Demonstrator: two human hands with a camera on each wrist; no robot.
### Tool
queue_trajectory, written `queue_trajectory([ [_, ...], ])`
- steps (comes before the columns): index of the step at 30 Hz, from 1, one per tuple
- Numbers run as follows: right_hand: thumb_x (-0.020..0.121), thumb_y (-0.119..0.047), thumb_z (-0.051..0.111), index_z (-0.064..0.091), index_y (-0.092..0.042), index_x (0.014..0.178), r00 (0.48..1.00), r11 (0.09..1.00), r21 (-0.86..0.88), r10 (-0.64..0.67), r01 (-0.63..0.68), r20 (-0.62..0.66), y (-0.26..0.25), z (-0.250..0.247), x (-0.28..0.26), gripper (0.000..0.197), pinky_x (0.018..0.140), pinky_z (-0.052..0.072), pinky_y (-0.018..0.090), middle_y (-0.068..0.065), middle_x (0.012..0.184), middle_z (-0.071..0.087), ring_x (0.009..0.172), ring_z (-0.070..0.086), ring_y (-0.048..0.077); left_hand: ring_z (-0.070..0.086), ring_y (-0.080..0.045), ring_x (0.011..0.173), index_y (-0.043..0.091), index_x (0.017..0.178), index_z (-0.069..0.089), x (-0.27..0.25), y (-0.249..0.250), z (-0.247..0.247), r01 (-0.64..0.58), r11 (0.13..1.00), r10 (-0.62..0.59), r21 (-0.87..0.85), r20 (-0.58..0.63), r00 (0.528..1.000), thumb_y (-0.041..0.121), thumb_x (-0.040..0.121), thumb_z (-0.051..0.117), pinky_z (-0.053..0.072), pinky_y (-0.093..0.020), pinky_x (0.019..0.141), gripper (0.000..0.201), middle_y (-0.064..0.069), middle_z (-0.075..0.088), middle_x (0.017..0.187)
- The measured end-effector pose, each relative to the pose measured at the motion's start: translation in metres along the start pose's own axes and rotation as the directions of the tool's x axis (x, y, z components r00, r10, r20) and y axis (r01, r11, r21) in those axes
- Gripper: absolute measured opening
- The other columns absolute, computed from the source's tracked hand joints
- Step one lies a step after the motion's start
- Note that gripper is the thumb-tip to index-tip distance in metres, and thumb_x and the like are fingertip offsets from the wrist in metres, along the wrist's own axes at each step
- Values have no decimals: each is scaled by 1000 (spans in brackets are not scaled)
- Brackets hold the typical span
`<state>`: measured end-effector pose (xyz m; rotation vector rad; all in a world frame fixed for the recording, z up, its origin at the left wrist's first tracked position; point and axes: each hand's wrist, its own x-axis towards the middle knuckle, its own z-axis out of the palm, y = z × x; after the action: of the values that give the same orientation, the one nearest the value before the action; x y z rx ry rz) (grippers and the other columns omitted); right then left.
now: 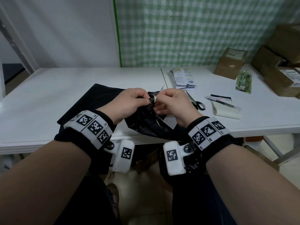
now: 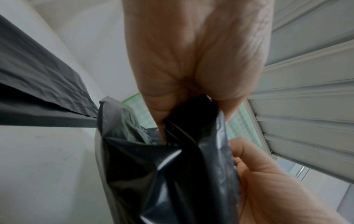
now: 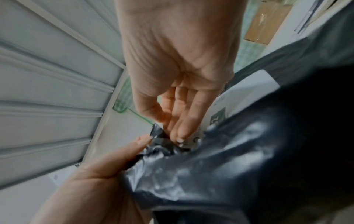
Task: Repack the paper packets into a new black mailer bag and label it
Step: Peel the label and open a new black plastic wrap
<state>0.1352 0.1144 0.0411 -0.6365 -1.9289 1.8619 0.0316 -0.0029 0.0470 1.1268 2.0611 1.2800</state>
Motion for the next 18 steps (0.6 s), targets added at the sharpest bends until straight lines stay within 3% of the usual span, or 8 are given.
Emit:
queue_trajectory([
  [4,84,-3,58,60,-6,67,999,998,52,37,-37,6,0,-2,-2,17,55,56,23,6,58,64,49,63,13,45,-12,65,19,65,57,-1,0,1,18,998,-18,-54,0,1000,10,86,56,36,-26,65,23,2,50,64],
  [6,88,-15,60,62,-6,74,998,998,44,40,-42,41,0,-2,-3,17,57,57,25,7,63,64,53,63,16,43,-11,62,21,62,57,-1,1,1,20,998,-21,-51,-15,1000,15,81,56,35,-27,63,20,3,49,62],
  [9,88,-29,64,60,-8,79,999,997,-75,-18,21,41,3,1,-2,22,49,51,20,4,64,57,50,55,9,45,-12,62,20,62,56,-1,2,2,18,998,-18,-55,-3,1000,23,75,57,37,-29,65,13,3,49,62],
  [13,91,-18,60,55,-13,68,998,993,-111,-45,50,48,4,2,1,24,44,44,17,-9,49,53,41,49,0,48,-12,67,15,69,56,-2,0,4,-45,999,45,-15,24,999,16,84,65,39,-26,69,17,2,53,68],
  [18,95,-15,53,53,-12,71,992,1000,-4,-30,30,126,8,2,-1,25,48,47,17,3,63,53,49,52,7,48,-12,62,14,69,55,-1,-5,3,-4,990,16,-141,86,996,9,88,59,40,-24,64,20,1,54,65],
])
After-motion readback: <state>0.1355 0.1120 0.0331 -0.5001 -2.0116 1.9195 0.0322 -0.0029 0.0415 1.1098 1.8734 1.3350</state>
